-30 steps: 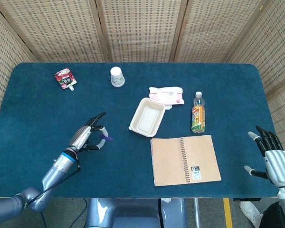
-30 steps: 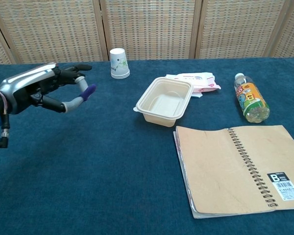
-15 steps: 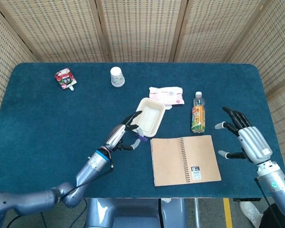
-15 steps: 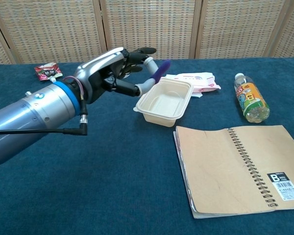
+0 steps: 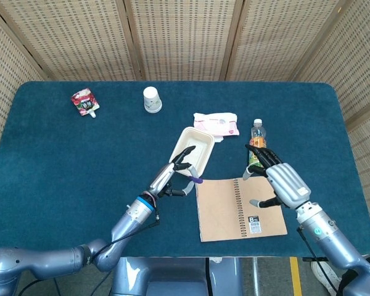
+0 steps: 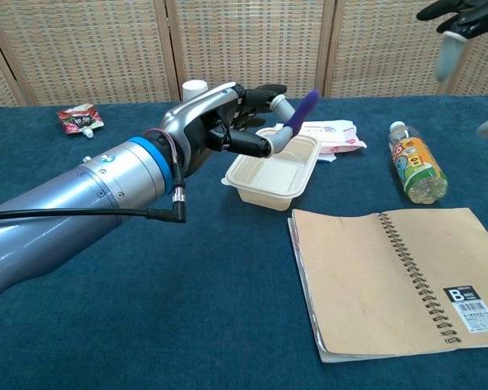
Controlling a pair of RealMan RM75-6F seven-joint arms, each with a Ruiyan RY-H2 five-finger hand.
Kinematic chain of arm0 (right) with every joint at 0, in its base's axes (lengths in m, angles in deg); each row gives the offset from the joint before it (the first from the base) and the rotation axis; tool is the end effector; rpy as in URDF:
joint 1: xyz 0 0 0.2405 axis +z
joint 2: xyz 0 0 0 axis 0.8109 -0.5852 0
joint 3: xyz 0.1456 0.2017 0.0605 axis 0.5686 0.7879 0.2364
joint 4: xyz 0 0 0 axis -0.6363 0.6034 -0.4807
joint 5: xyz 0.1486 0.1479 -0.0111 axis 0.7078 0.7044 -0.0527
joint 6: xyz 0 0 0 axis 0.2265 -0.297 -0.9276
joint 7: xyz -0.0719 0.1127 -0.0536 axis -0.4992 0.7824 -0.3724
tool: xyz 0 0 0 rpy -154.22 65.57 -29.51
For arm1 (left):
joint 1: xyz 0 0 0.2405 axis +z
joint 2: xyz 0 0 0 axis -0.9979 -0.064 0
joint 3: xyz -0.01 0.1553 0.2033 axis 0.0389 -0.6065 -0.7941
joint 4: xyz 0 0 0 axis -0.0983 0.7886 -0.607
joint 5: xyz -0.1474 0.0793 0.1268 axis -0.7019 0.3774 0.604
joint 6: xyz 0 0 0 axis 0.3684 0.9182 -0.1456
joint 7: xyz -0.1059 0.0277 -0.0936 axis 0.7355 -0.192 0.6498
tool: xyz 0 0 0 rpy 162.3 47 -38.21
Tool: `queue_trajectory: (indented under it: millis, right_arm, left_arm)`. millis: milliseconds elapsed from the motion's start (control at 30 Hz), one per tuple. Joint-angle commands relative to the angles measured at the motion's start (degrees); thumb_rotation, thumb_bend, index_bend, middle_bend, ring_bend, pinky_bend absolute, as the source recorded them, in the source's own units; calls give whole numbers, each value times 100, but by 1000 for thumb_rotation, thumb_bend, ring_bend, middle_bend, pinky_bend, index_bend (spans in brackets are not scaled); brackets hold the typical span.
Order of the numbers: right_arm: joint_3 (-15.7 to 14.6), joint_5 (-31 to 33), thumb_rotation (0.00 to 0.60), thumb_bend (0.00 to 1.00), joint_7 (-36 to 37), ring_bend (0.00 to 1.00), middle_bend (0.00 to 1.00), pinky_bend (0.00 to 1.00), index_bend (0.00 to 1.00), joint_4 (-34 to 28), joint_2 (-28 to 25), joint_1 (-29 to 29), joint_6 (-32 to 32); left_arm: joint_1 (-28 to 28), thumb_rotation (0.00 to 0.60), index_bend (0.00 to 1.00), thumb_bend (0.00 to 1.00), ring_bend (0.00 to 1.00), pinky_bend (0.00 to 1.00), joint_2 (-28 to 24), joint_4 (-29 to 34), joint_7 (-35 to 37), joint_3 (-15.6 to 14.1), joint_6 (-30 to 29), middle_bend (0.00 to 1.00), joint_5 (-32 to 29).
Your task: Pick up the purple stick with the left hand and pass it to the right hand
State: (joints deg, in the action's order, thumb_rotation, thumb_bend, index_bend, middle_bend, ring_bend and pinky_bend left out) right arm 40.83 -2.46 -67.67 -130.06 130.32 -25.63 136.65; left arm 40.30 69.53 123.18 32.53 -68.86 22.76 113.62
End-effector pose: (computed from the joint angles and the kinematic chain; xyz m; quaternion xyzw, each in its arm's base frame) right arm -0.1572 -0.2826 0.1431 0.6899 -0.4374 0.4730 0.3301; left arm -0.0334 0.3196 -0.0780 -0.5293 -0.6155 -0.5776 0.0863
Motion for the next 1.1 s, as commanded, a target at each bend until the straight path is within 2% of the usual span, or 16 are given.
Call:
queue_trajectory:
  millis: [33, 333, 633, 1100]
  right_arm:
    - [114, 260, 600, 269, -474, 0, 0, 0, 484, -75, 181, 279, -256]
    - [355, 1264, 600, 386, -1420, 0, 0, 0, 487, -317, 645, 825, -579]
    - [487, 2011, 600, 428, -1853, 0, 0, 0, 508, -417, 956, 1203, -693]
    - [502, 2495, 600, 447, -2198, 0, 0, 0, 529, -442, 1235, 1524, -627]
  left_arm:
    - [2, 600, 745, 505, 0, 0, -14, 21, 2, -2, 29, 0, -31]
    - [-9, 600, 745, 504, 0, 0, -37, 69, -44, -38, 111, 0, -107]
    - [-48, 600, 743, 505, 0, 0, -36, 49, -78, 8, 176, 0, -187]
    - [-149, 600, 739, 506, 0, 0, -106, 133, -115, 40, 363, 0, -256]
